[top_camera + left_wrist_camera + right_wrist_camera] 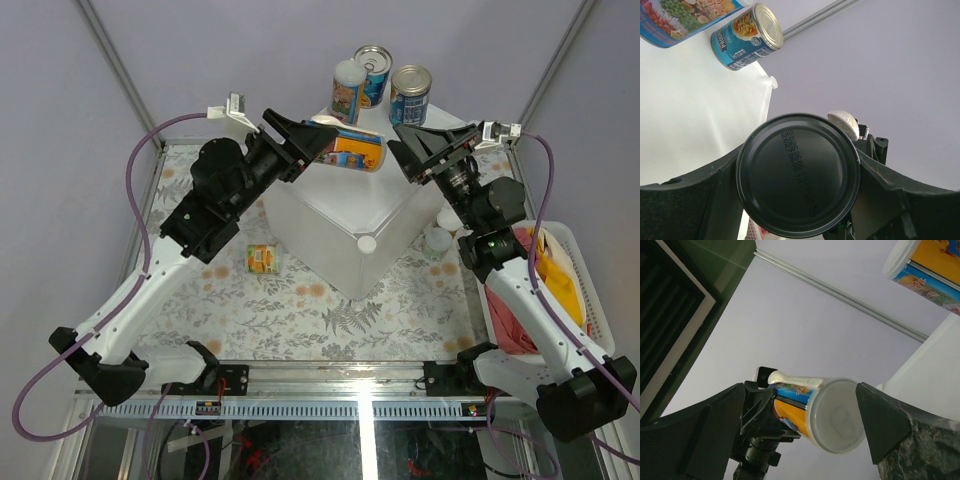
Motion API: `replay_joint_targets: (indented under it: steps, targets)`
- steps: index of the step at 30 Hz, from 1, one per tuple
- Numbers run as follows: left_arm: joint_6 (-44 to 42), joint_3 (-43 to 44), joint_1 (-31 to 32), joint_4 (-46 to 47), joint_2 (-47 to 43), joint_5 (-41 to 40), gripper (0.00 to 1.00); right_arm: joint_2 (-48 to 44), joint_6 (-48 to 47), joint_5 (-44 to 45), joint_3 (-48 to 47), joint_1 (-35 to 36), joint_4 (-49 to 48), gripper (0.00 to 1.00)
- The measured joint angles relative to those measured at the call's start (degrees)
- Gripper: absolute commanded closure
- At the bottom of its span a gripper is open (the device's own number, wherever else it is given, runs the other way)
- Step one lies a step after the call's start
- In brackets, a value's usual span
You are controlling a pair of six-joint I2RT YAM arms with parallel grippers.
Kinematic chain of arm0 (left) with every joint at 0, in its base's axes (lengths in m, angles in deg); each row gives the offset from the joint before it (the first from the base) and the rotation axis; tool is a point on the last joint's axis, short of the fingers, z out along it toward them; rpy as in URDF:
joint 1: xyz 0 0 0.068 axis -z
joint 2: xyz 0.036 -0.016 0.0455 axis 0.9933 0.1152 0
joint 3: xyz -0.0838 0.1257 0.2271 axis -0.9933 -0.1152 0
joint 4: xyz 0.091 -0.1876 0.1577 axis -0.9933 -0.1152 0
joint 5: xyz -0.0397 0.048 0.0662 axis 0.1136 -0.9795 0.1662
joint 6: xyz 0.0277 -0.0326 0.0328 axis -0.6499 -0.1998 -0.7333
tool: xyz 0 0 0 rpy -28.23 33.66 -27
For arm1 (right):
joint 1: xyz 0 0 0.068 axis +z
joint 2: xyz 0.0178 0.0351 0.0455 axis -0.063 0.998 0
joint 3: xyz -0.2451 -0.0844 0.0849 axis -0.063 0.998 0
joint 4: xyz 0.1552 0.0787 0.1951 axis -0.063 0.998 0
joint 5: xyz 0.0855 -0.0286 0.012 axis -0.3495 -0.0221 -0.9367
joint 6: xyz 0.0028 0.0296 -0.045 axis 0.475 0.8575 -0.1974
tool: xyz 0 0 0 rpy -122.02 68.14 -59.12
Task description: Place and organize the canned foods onto the counter
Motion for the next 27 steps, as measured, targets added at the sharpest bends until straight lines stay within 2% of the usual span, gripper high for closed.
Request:
replay_joint_targets:
  steps: [27]
  targets:
    - [6.25,0.26,-2.69,6.8,3.08,2.08,1.0,1.92,1.4,-0.11,3.63,0.02,-2.56,0.01]
